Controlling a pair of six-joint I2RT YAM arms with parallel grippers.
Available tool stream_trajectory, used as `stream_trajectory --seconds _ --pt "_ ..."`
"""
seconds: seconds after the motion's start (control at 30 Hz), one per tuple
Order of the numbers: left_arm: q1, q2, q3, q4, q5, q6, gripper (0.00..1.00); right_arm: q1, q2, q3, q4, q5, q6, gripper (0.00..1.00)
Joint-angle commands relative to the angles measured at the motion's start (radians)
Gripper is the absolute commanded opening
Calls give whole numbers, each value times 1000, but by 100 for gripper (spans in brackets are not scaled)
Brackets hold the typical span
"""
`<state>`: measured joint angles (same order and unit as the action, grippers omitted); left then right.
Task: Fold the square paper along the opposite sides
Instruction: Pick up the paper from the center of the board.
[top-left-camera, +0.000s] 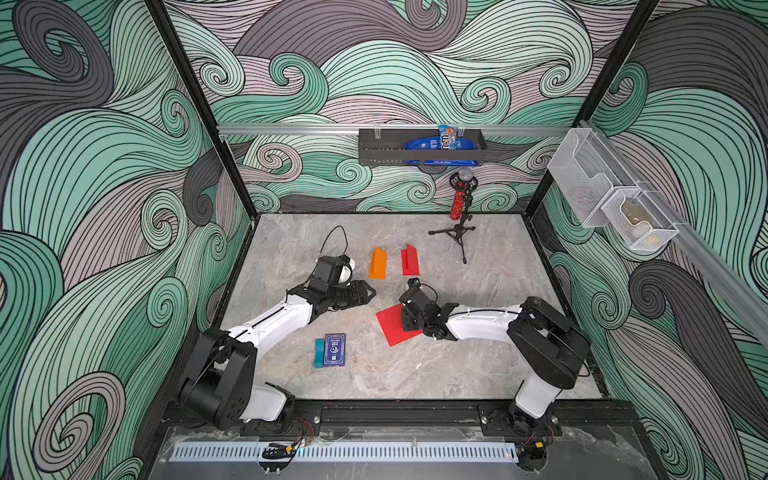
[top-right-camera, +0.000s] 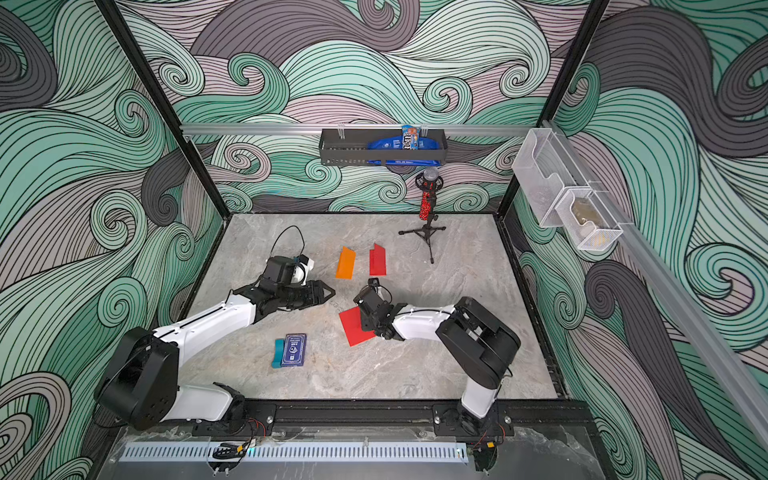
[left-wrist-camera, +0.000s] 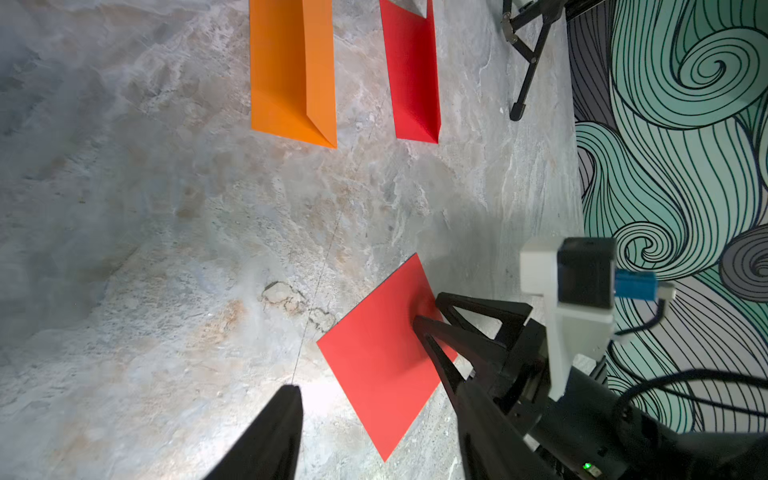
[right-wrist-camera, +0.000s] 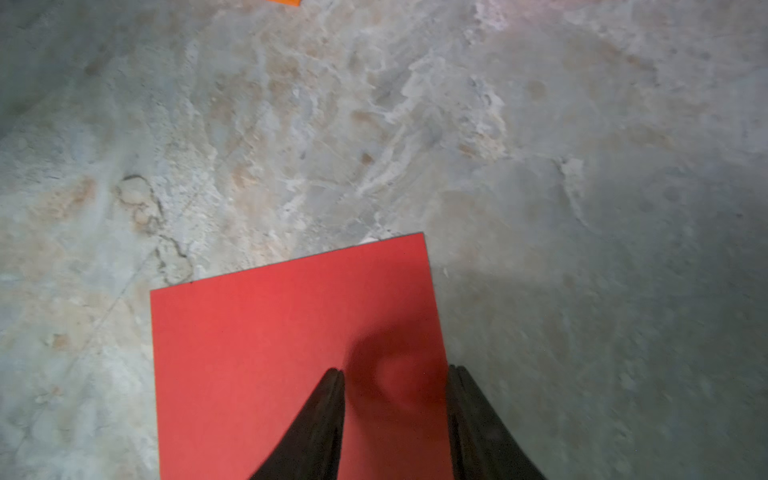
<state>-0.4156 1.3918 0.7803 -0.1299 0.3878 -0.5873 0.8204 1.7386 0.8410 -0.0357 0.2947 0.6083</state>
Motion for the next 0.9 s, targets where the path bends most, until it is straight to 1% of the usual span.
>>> stream_trajectory --seconds 0.0,0.17,0.23,0.37,0.43,0.5,0.63,0.87 --pt "-5 3 -18 -64 -19 -3 61 -36 -22 17 -21 -179 -24 44" --pt "-32 3 -28 -97 -12 -14 61 -127 -123 -60 62 -461 -72 45" --pt "-56 6 -28 -112 -13 -20 61 -165 -149 -90 59 -524 -121 47" --pt "-101 15 -46 -116 -21 -37 62 -257 -169 -163 59 -591 -196 49" --pt "-107 24 -56 -107 -19 -44 62 -279 -165 -190 60 -620 -217 49" --pt "-107 49 -56 -102 -15 -46 62 -280 -159 -213 71 -643 -221 48" --pt "-106 72 -40 -99 -20 -45 62 -278 -162 -269 135 -707 -186 47" --pt "-106 90 -37 -80 -19 -57 62 -237 -176 -305 208 -741 -105 45"
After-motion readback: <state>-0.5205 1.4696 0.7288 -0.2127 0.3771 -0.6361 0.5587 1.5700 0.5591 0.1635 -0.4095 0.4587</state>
